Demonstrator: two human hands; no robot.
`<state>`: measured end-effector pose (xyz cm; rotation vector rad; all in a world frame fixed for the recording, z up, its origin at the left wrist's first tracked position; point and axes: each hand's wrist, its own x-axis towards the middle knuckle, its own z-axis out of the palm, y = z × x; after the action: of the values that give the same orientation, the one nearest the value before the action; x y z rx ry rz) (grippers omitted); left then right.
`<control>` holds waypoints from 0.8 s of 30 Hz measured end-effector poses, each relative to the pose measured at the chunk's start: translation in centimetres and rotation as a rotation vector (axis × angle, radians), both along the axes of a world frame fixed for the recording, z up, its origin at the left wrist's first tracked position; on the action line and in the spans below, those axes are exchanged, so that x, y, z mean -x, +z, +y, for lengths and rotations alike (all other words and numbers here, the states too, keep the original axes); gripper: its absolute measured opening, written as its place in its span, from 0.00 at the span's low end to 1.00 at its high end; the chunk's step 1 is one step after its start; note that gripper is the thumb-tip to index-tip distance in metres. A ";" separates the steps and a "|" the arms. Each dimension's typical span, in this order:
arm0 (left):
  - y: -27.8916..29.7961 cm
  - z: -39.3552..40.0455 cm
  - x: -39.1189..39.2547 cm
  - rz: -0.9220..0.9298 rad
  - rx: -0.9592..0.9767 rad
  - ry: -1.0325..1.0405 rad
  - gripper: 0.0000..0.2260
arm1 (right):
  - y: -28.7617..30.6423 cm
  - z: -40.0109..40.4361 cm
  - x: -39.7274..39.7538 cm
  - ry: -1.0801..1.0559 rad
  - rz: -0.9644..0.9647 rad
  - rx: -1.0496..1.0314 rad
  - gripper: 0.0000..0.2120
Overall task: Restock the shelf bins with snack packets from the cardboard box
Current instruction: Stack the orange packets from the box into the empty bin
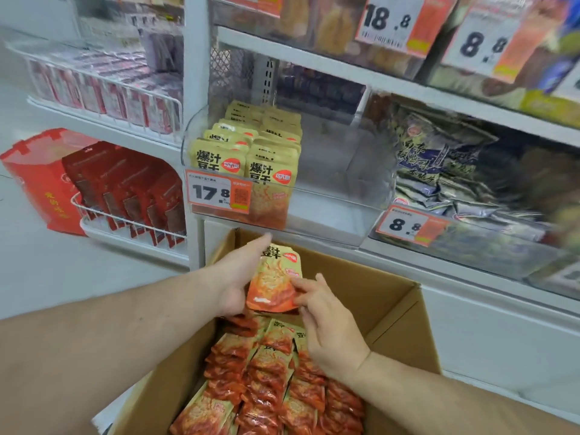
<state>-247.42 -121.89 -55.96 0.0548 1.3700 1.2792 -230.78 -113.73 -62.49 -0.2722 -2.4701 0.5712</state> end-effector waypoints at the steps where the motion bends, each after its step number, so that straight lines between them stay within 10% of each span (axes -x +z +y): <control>1: 0.5 -0.1 -0.4 0.030 -0.029 -0.038 0.17 | 0.7 -0.1 0.0 0.012 -0.019 -0.041 0.06; 5: 1.6 -0.3 -1.0 0.191 -0.138 0.008 0.11 | 3.7 0.1 -0.5 -0.012 -0.027 -0.069 0.14; 9: 3.2 0.0 -0.8 0.370 -0.322 -0.018 0.14 | 9.0 0.4 0.4 -0.243 -0.101 0.433 0.21; 13: 4.6 0.5 -0.7 0.508 -0.473 -0.136 0.12 | 12.4 1.9 1.9 -0.123 -0.208 0.967 0.11; 19: 7.2 1.4 -0.9 0.683 -0.547 -0.194 0.15 | 13.4 3.8 2.3 -0.168 -0.141 1.134 0.07; 24: 5.9 3.5 2.8 1.866 -0.283 0.168 0.12 | 15.3 5.9 1.5 -0.388 0.040 1.087 0.04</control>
<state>-250.18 -118.41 -50.08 1.7034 2.6542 1.4689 -232.29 -107.82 -47.21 -1.0927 -1.7495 1.6457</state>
